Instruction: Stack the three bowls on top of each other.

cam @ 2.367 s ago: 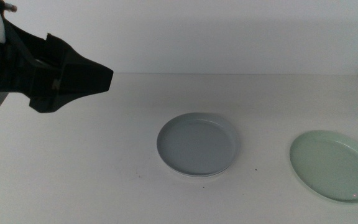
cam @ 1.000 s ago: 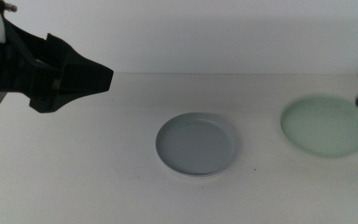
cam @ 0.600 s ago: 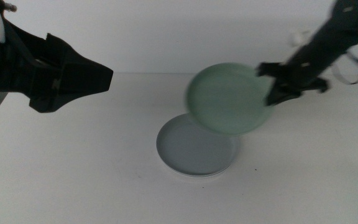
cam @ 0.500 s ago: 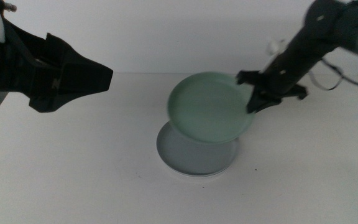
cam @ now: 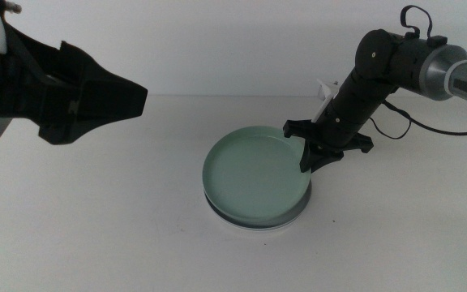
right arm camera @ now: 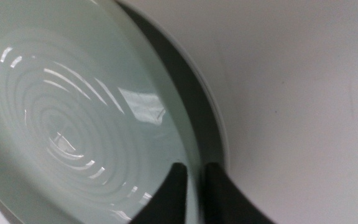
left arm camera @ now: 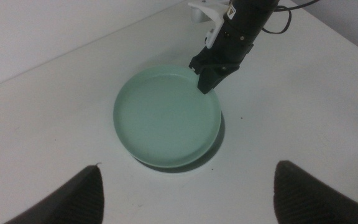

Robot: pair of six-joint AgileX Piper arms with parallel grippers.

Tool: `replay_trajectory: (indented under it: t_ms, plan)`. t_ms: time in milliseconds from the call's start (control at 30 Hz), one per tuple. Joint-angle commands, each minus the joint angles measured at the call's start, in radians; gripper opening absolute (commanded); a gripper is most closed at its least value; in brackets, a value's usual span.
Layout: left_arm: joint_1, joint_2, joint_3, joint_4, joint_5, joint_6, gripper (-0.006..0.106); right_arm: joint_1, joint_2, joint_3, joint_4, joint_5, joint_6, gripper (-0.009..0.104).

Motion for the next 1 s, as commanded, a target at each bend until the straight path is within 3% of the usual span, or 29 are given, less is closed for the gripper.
replay_trajectory:
  t_ms: [0, 367, 500, 667, 867, 967]
  plan:
    - [0.003, -0.005, 0.004, -0.002, -0.013, 0.000, 0.094, 0.001, -0.004, -0.008, 0.003, 0.014, -0.022, 0.011]
    - [0.003, -0.005, 0.004, -0.002, -0.013, 0.002, 0.094, -0.028, -0.129, -0.013, -0.003, 0.032, -0.155, 0.091]
    - [0.003, -0.005, 0.004, -0.002, -0.016, 0.000, 0.094, -0.067, -0.262, -0.013, -0.023, 0.037, -0.187, 0.093]
    - [0.003, -0.005, 0.004, -0.002, -0.028, 0.000, 0.094, -0.087, -0.464, 0.024, -0.118, 0.014, -0.163, 0.093]
    - [0.003, -0.003, 0.004, 0.005, -0.069, 0.011, 0.094, -0.087, -0.784, 0.279, -0.231, -0.129, -0.092, 0.093]
    - [0.003, -0.003, 0.004, 0.005, -0.095, 0.011, 0.094, -0.087, -0.936, 0.419, -0.321, -0.202, -0.015, 0.093]
